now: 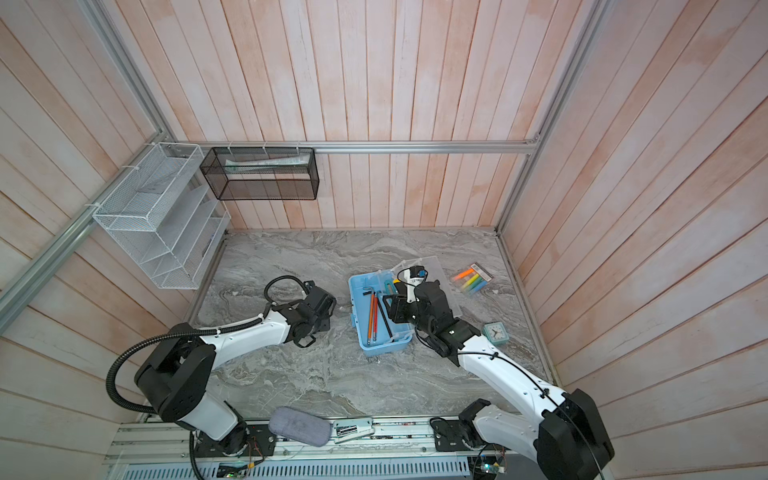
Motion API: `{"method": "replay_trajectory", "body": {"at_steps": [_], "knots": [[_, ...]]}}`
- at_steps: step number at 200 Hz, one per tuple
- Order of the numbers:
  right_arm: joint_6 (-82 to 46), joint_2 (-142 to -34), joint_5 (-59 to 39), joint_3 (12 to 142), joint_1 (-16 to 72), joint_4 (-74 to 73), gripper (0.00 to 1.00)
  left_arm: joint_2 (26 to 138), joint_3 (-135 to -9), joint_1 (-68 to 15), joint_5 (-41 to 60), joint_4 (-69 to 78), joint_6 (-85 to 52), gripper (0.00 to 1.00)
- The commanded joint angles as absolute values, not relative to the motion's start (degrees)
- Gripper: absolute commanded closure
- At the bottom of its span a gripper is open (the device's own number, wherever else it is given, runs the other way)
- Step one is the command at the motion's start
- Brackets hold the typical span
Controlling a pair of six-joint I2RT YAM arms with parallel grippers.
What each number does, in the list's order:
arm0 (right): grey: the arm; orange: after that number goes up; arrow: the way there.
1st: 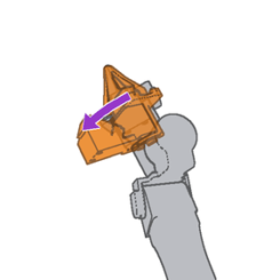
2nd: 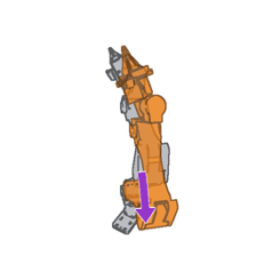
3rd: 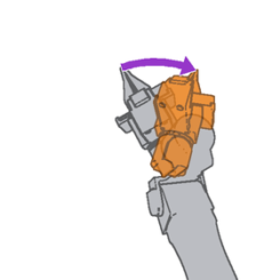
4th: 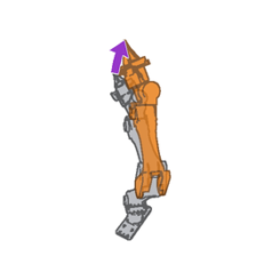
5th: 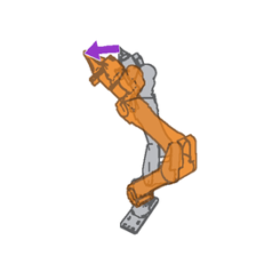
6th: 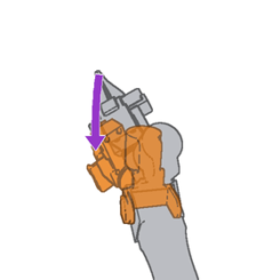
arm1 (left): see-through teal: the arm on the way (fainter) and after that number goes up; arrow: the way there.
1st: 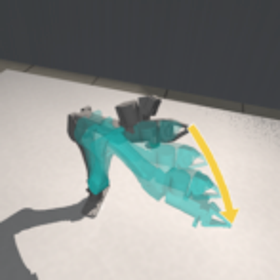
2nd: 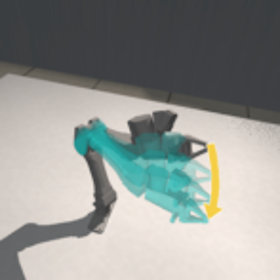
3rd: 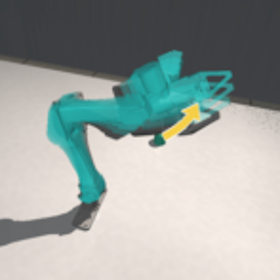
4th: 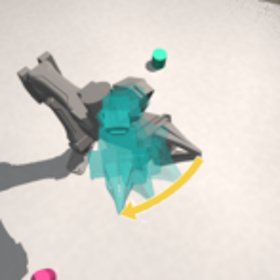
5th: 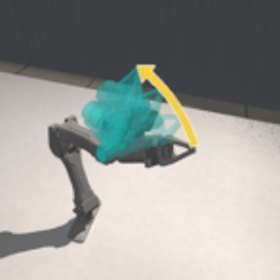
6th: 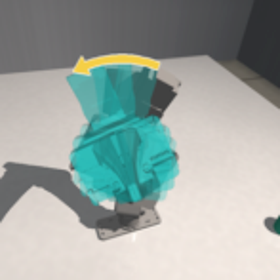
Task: Pack the tool kit
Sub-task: 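Move the left gripper back to the yellow-handled screwdriver, then close the left gripper on the yellow-handled black screwdriver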
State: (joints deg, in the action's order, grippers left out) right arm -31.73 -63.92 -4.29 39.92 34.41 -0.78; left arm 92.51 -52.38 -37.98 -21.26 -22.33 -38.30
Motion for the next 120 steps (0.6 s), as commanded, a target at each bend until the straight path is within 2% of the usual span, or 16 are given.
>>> {"method": "replay_trajectory", "body": {"at_steps": [1,120], "knots": [[-31.9,-64.5,-3.5,41.6,34.6,-2.0,0.48,93.9,-52.6,-37.4,-21.3,-21.5,-37.8,0.66],[-32.2,-64.8,-4.4,40.4,34.0,-3.6,0.48,100.5,-53.5,-36.5,-20.6,-20.1,-36.8,0.67]]}}
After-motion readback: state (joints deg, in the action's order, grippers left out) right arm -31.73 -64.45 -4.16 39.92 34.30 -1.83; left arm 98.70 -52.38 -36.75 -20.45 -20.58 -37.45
